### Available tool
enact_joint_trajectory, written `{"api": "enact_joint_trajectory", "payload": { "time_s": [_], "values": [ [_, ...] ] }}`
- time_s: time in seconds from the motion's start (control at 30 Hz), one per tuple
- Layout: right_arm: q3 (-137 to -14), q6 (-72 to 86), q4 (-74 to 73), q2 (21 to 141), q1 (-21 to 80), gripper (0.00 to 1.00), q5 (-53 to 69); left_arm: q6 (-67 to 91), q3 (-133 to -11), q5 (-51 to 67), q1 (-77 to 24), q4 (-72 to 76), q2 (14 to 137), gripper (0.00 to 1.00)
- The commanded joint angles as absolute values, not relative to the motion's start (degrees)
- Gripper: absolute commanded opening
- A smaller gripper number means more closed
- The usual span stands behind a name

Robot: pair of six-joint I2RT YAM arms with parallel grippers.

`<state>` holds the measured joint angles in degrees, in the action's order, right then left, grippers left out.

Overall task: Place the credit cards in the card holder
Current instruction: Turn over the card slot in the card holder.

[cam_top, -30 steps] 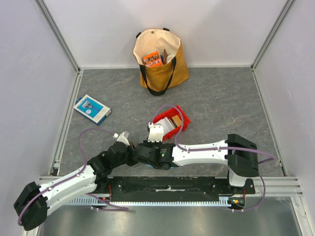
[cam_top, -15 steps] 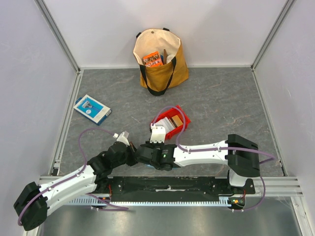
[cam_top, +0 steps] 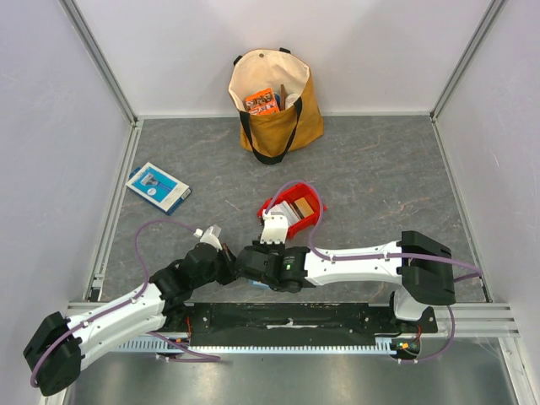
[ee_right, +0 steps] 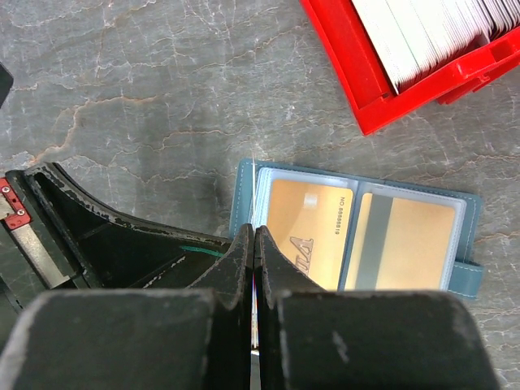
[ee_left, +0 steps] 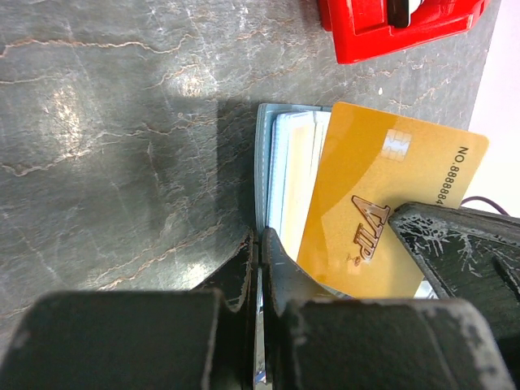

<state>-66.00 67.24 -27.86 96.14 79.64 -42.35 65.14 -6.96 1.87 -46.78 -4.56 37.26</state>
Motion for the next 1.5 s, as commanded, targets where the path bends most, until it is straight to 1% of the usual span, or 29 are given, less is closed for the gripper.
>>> {"api": "enact_joint_trajectory", "payload": {
  "time_s": [0.0, 0.37, 0.57, 1.07, 1.47],
  "values": [
    [-65.0, 67.0, -27.8, 94.8, 79.6, 0.00, -43.7, 65.1, -7.6, 1.6, -46.8, -3.3, 37.5, 0.02],
    [-65.4, 67.0, -27.7, 95.2, 79.5, 0.00, -43.3, 65.1, -7.6, 1.6, -46.8, -3.5, 37.0, 0.02],
    [-64.5, 66.9, -24.5, 93.7, 78.8, 0.00, -42.5, 65.2, -7.5, 1.6, -46.9, -3.5, 37.1, 0.02],
    [-62.1, 68.3, -23.6, 95.7, 78.1, 0.00, -40.3, 65.2, -7.3, 1.6, -46.8, -3.5, 36.5, 0.02],
    [-63.1, 69.0, -23.1, 93.0, 78.1, 0.00, -41.9, 65.4, -7.1, 1.6, -46.8, -3.5, 36.6, 0.02]
  ]
}}
